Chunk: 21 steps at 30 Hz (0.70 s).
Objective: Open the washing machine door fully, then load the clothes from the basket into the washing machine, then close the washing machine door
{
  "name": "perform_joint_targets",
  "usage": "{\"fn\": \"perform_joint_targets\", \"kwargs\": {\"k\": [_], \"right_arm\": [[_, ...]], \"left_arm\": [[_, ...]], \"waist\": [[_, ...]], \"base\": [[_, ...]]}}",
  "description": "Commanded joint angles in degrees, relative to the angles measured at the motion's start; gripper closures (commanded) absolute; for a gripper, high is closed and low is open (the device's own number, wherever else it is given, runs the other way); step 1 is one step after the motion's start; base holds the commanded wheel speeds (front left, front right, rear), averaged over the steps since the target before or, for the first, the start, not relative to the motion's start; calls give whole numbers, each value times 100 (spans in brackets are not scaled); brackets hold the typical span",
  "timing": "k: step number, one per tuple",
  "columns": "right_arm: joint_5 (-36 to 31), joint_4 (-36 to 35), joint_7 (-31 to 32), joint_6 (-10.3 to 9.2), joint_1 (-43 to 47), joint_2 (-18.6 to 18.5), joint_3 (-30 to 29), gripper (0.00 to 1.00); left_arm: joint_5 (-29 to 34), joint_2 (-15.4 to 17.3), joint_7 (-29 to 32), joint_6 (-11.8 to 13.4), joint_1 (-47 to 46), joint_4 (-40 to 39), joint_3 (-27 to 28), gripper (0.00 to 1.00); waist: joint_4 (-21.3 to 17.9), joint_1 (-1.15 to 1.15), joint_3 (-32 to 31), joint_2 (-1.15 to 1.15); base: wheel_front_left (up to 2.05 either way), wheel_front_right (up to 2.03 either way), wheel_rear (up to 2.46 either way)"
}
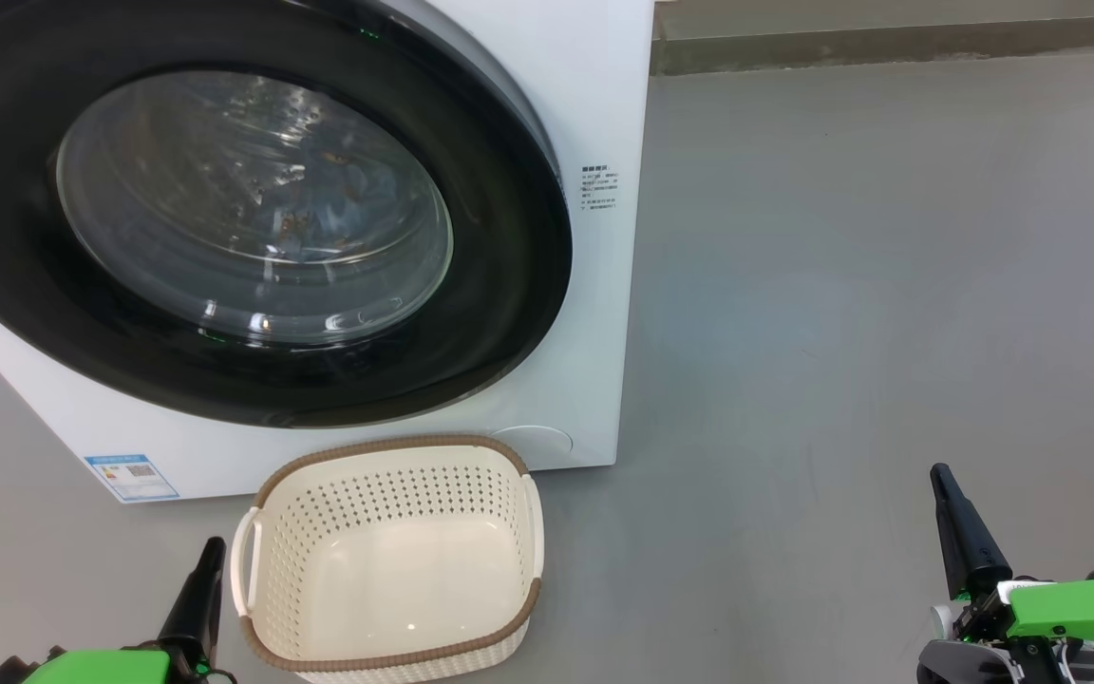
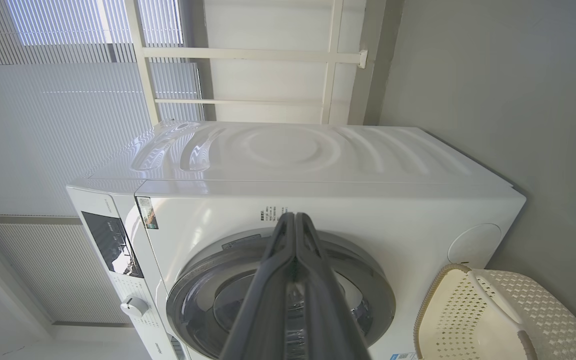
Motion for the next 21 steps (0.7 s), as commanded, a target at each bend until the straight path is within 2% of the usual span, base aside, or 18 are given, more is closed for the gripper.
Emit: {"fn": "perform_joint_targets", "kwargs": {"k": [1, 21], "right_arm": [[22, -175, 46, 9, -34, -18, 128, 100], [23, -175, 46, 9, -34, -18, 129, 100]], "left_arm": [[-50, 74, 35, -17, -242, -162, 198, 100], [-50, 74, 34, -17, -242, -162, 198, 100]], "waist": [[0, 0, 0, 0], [0, 0, 0, 0]], "base": [[0, 0, 0], [0, 0, 0]]}}
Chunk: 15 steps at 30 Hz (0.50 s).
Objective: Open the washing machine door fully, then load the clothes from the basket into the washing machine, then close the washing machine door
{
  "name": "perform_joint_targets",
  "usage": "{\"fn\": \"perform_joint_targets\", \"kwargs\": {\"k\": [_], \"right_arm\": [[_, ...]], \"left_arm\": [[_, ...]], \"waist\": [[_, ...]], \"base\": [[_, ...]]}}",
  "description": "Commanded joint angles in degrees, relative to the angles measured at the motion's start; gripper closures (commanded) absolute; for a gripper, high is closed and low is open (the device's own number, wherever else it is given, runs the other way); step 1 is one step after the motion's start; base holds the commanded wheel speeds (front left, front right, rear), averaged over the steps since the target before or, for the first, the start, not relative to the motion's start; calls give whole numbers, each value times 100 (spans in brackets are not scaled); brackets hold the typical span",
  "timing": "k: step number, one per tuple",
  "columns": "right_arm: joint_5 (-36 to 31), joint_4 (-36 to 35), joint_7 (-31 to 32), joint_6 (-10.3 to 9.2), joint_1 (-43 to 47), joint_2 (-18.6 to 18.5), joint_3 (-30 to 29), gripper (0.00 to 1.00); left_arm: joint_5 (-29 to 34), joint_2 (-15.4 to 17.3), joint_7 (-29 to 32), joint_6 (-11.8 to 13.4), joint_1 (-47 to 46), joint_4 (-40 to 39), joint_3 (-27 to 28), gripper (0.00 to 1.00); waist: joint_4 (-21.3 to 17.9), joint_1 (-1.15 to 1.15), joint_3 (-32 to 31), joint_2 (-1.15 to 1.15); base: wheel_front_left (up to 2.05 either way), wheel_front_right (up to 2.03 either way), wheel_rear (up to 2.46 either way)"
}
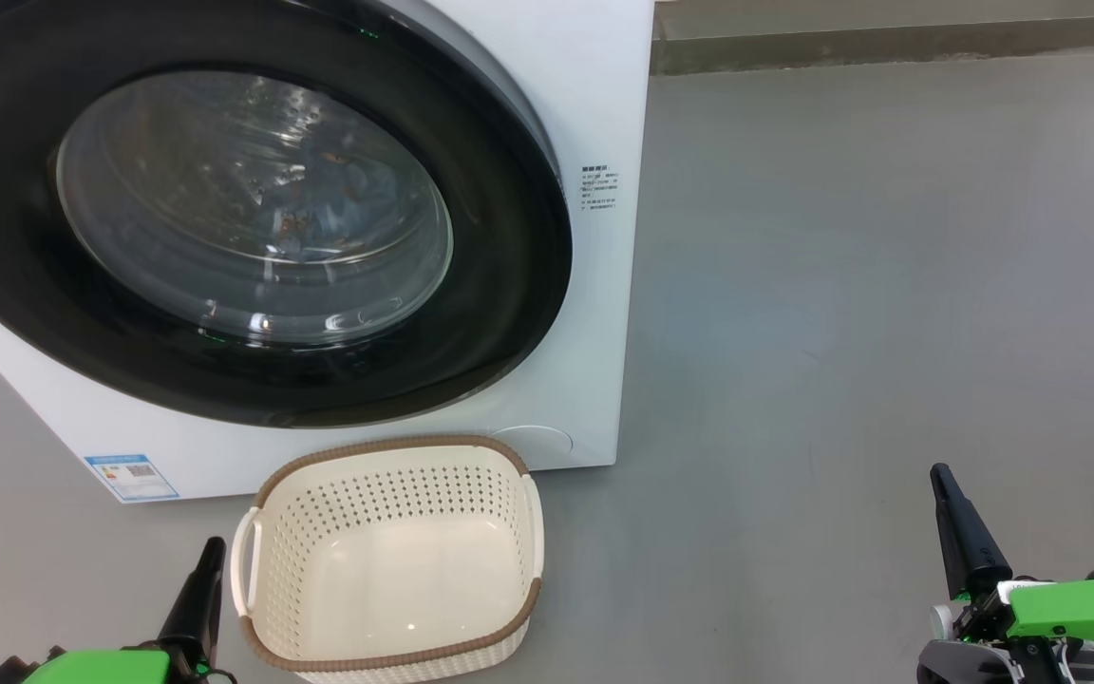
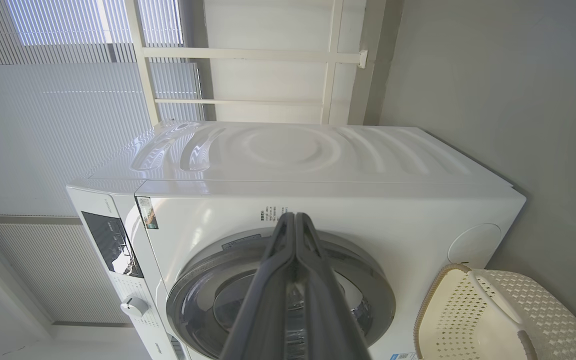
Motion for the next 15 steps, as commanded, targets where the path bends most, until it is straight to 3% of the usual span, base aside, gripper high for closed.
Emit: {"fn": "perform_joint_targets", "kwargs": {"k": [1, 15], "right_arm": [[23, -174, 46, 9, -34, -18, 129, 100], [23, -174, 45, 9, -34, -18, 129, 100]], "left_arm": [[-50, 75, 34, -17, -241, -162, 198, 100], [-50, 75, 34, -17, -241, -162, 198, 100]], "waist": [[0, 0, 0, 0], [0, 0, 0, 0]], "base": [[0, 0, 0], [0, 0, 0]]}}
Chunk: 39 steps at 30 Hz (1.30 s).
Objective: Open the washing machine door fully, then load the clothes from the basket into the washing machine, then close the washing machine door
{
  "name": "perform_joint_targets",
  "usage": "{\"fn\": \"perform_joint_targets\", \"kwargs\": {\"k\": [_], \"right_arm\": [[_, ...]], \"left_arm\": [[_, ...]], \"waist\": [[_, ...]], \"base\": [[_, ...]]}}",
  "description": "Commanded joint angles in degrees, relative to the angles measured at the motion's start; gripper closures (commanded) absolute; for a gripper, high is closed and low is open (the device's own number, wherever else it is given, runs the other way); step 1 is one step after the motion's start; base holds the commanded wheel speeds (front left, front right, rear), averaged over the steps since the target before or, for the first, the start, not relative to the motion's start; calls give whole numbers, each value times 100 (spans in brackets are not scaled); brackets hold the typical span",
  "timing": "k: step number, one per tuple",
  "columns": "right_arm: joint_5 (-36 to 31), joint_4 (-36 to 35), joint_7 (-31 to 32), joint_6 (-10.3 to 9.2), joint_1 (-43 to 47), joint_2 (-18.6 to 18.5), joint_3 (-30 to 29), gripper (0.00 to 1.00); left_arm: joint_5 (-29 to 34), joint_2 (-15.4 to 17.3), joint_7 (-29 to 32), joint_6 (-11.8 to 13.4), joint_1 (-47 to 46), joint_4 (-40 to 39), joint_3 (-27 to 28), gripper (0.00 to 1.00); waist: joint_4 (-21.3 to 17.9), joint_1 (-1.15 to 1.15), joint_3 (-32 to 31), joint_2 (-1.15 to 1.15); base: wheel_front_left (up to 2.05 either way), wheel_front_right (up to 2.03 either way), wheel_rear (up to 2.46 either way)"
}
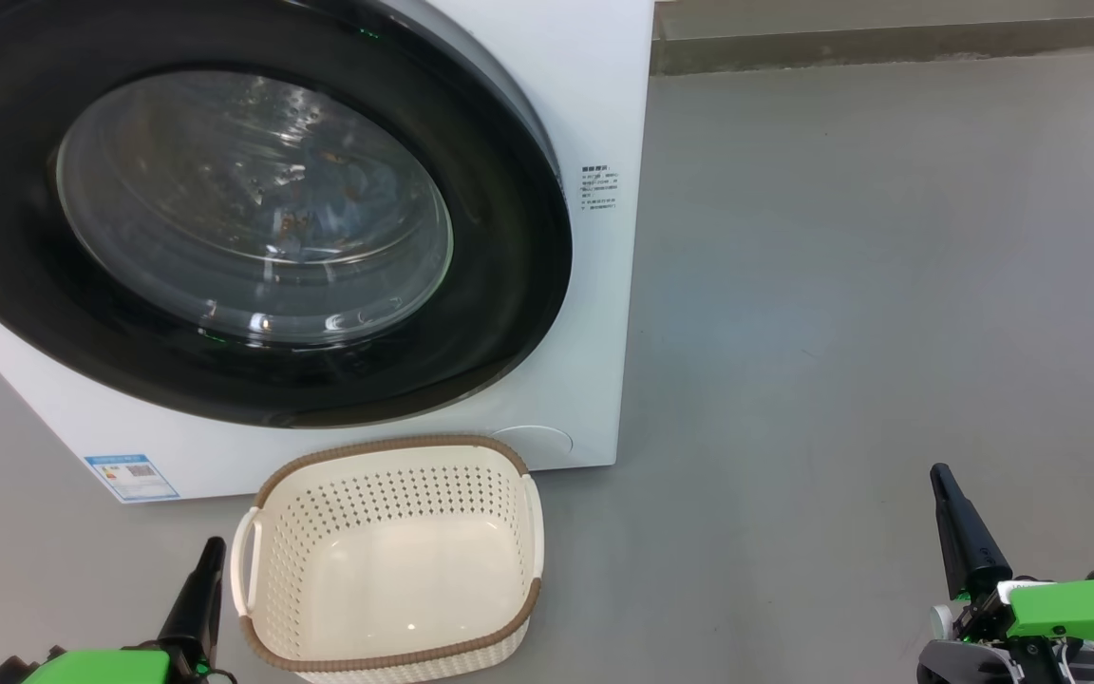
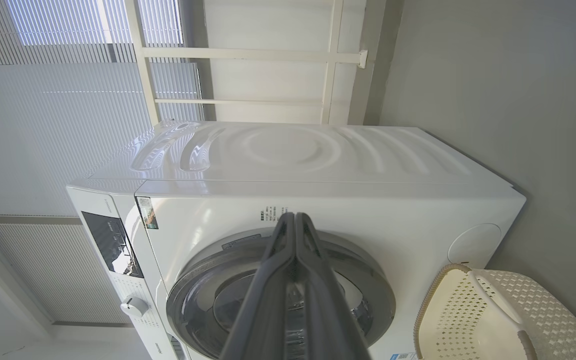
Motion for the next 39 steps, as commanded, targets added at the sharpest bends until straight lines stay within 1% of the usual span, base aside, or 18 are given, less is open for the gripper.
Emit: {"fn": "perform_joint_targets", "kwargs": {"k": [1, 39], "right_arm": [[23, -174, 45, 9, -34, -18, 129, 100], [24, -174, 45, 9, -34, -18, 130, 100]], "left_arm": [[-50, 75, 34, -17, -241, -162, 198, 100], [-51, 75, 34, -17, -241, -162, 197, 100]], "waist": [[0, 0, 0, 0], [0, 0, 0, 0]], "base": [[0, 0, 0], [0, 0, 0]]}}
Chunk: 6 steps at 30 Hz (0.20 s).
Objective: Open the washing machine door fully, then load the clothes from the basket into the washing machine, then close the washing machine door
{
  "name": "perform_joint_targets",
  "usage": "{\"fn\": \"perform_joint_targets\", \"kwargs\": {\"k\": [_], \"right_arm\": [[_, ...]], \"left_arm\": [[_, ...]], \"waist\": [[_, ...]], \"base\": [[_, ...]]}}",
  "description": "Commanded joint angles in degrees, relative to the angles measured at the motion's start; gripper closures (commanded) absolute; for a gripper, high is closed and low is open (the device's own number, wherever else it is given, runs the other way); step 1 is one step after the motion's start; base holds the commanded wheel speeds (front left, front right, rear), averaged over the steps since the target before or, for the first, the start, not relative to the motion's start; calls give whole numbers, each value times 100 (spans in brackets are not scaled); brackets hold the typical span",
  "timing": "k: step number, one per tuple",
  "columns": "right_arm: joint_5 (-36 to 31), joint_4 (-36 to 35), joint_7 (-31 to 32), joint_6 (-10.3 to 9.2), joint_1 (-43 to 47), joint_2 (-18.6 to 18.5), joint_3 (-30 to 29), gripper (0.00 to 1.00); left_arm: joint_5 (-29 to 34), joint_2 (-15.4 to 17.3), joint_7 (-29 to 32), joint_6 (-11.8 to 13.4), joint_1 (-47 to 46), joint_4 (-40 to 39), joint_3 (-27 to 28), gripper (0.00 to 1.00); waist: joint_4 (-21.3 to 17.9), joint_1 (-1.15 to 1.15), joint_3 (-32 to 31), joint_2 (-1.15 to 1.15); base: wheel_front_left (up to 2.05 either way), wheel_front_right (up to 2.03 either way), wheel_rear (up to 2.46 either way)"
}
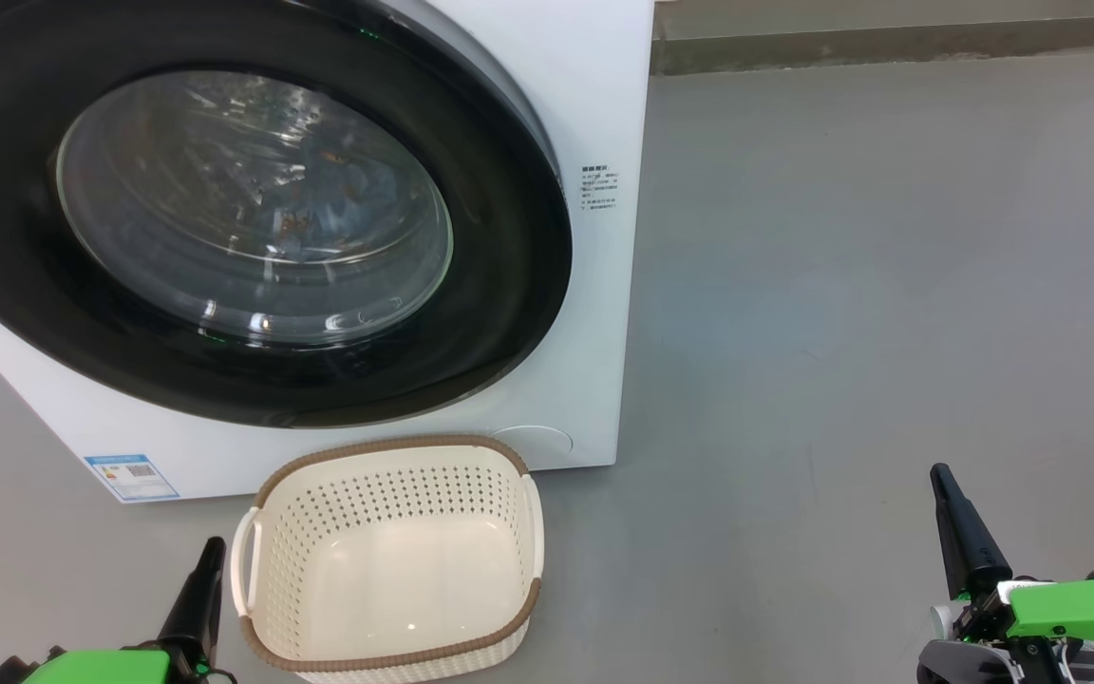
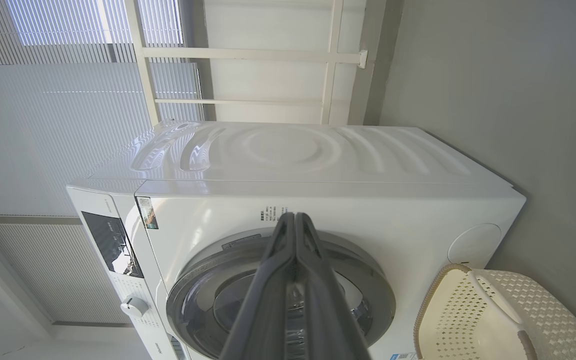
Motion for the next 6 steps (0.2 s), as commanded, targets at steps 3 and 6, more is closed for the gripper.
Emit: {"fn": "perform_joint_targets", "kwargs": {"k": [3, 6], "right_arm": [[24, -174, 45, 9, -34, -18, 130, 100], [24, -174, 45, 9, -34, -18, 130, 100]], "left_arm": [[-51, 75, 34, -17, -241, -162, 197, 100], [-51, 75, 34, -17, -241, -162, 197, 100]], "waist": [[0, 0, 0, 0], [0, 0, 0, 0]], "base": [[0, 0, 0], [0, 0, 0]]}}
